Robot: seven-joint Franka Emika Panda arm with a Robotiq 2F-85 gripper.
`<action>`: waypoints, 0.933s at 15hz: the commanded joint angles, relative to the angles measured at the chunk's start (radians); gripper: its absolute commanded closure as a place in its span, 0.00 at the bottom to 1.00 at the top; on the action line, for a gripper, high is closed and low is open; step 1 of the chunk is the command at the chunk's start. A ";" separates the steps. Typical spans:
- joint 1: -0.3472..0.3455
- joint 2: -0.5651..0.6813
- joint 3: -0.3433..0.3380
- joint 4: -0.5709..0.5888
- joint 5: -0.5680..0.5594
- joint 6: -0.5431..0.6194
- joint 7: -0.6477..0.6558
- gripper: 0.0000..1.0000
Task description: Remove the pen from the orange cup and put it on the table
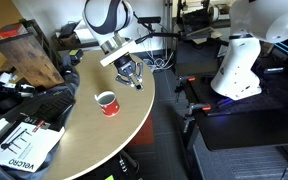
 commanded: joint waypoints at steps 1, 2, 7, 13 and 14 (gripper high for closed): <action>0.015 0.061 -0.032 0.025 0.040 0.088 0.141 0.95; 0.021 0.075 -0.041 0.027 0.025 0.113 0.193 0.95; 0.061 0.125 -0.085 0.028 -0.064 0.217 0.458 0.95; 0.077 0.098 -0.053 0.003 -0.171 0.246 0.472 0.56; 0.076 0.087 -0.047 -0.010 -0.157 0.274 0.462 0.55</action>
